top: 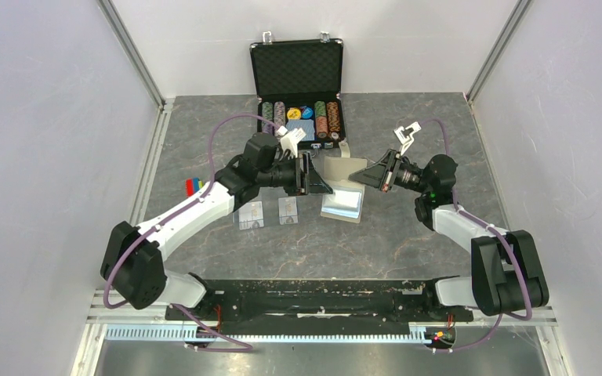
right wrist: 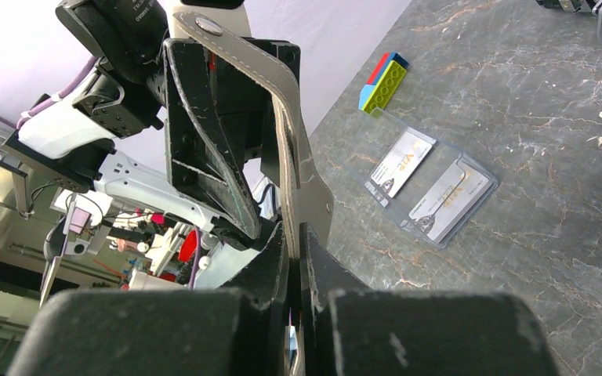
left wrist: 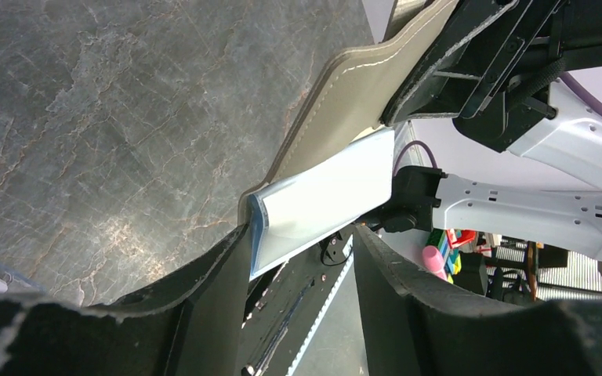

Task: Put the credit cards into the card holder
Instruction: Open the card holder.

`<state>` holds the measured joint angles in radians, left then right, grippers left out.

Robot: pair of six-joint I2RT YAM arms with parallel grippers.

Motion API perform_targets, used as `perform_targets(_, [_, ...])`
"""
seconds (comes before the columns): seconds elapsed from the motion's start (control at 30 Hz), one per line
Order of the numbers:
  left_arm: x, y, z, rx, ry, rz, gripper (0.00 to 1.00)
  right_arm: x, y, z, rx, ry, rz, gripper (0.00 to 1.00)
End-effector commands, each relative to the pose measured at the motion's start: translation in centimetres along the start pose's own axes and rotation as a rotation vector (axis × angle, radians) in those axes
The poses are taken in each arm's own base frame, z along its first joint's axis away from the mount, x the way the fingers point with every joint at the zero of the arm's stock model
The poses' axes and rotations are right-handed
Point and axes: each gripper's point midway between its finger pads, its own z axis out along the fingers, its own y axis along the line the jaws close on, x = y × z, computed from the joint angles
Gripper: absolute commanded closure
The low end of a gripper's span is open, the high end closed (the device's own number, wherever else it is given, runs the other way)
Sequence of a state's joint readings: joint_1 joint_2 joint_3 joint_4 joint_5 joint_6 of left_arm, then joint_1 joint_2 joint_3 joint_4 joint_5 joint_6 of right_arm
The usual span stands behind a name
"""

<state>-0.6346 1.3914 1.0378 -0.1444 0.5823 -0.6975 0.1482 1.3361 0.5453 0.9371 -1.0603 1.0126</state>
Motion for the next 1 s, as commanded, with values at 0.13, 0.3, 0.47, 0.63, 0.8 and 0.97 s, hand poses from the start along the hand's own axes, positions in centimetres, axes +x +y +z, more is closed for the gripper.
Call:
perform_targets(0.13, [-1.3,-1.8,0.2,0.055,-0.04,0.004,0.43,-0.4,1.2,-0.2,-0.028,-0.007,-0.06,1.0])
perform_targets(0.3, [-1.6,-2.6,0.4,0.083,-0.04,0.011,0.46,-0.2,0.7,-0.2,-0.011,0.003,-0.056,1.0])
perform_targets(0.47, [-1.6,-3.3,0.0,0.106,-0.04,0.015,0.51,0.0,0.3,-0.2,0.002,0.011,-0.057,1.0])
perform_targets(0.63, [-1.7,-4.1,-0.5,0.131,-0.047,0.021,0.52,0.4,-0.1,-0.3,0.011,0.024,-0.051,1.0])
perform_targets(0.8, [-2.1,-5.1,-0.9,0.163,-0.066,0.024,0.51,0.7,-0.4,-0.3,0.02,0.036,-0.052,1.0])
perform_targets(0.97, [-2.3,-5.5,-1.1,0.168,-0.068,0.03,0.5,1.0,-0.6,-0.4,0.021,0.051,-0.05,1.0])
